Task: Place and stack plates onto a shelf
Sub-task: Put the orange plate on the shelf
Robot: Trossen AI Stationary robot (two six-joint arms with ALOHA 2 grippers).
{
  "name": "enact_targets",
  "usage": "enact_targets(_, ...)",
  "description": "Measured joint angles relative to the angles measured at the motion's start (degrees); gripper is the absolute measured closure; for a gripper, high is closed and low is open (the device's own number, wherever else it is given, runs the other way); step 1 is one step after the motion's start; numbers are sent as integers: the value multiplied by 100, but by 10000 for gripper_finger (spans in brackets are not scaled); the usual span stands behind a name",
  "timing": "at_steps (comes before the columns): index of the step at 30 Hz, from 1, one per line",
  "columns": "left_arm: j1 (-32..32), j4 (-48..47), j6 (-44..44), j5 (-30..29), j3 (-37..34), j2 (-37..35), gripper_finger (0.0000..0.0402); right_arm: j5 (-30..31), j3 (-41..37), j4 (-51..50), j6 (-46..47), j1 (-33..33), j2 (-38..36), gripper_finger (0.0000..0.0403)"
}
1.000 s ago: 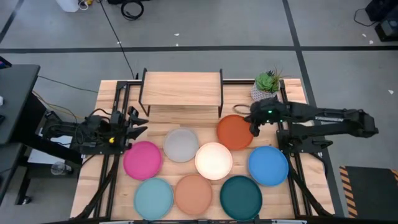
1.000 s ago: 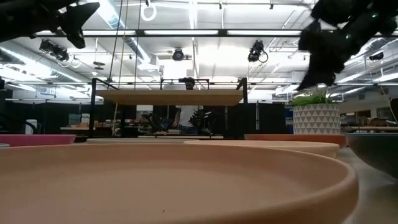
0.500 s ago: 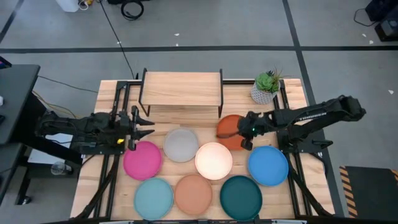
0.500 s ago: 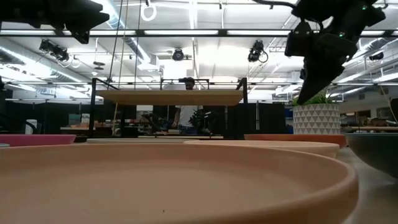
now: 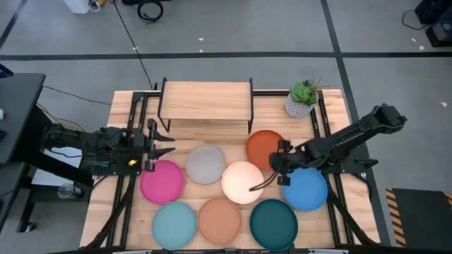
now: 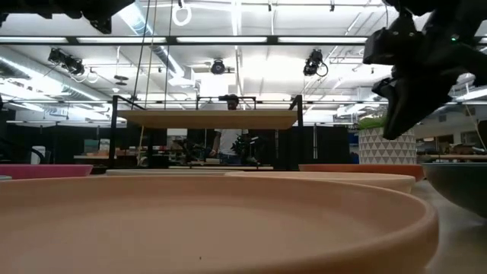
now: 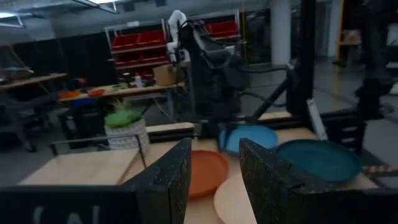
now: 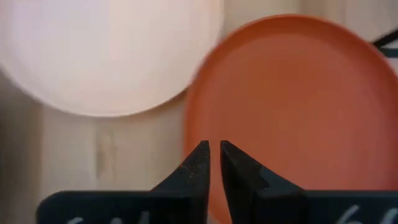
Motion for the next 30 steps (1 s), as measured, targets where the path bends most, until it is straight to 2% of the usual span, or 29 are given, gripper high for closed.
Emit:
enact_targets(6,0,-170,151,-484,61,3,260,-306,424,-70,88,99,340,266)
enact_targets(9,0,-301,244,-493,61,3,260,-8,704,-426,97,245,819,245)
enact_targets(14,-2,-516,150,-520,61,6,260,150,1184,-1165,64,326,1683,243)
enact_targets(24,-2,-551,145,-536,61,6,260,87,1316,-1214,275,313,2400,245)
enact_targets(30,0,-551,145,-534,61,6,260,280,1311,-1238,359,298,2627,287)
